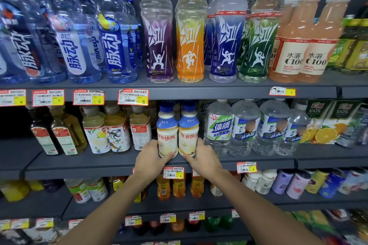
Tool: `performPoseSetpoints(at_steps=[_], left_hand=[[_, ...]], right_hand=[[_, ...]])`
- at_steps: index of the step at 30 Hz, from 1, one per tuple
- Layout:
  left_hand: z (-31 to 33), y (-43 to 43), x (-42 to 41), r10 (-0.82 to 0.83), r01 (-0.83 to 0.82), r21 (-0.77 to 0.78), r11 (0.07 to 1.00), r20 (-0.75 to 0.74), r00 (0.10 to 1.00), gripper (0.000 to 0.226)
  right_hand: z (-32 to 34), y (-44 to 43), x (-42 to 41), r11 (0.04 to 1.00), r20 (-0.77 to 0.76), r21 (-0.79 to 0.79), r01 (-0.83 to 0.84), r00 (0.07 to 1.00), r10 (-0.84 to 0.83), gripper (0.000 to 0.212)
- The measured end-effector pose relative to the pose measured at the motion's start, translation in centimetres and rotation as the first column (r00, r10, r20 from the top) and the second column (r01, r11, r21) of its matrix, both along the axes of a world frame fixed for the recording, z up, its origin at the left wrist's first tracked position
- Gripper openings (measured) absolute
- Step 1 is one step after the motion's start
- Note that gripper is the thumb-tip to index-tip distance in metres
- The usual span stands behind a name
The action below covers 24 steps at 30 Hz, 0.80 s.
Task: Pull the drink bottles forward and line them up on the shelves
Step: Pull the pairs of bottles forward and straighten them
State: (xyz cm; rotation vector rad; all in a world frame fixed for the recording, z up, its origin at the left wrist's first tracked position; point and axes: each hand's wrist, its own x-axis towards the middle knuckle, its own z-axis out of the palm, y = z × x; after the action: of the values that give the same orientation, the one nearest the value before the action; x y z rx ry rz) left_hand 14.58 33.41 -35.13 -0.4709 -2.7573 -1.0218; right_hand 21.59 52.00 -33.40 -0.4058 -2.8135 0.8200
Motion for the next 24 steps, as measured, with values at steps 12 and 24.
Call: performPoseSetpoints(at_steps=[12,24], left_hand=[[0.1,-0.4,-1.0,-0.165,0.164,0.044,0.986,0.011,0.986,0.076],[0.1,-0.7,-2.0,-0.163,0.161,0.029,0.987,0.093,0.982,0.086]], right_hand=[[0.3,0.6,0.0,1.000,0.014,0.018,0.019,1.000,-0.019,0.067],[0.8,0.9,-0.4,0.997,0.097,0.069,-0.045,0.995,0.038,0.074]])
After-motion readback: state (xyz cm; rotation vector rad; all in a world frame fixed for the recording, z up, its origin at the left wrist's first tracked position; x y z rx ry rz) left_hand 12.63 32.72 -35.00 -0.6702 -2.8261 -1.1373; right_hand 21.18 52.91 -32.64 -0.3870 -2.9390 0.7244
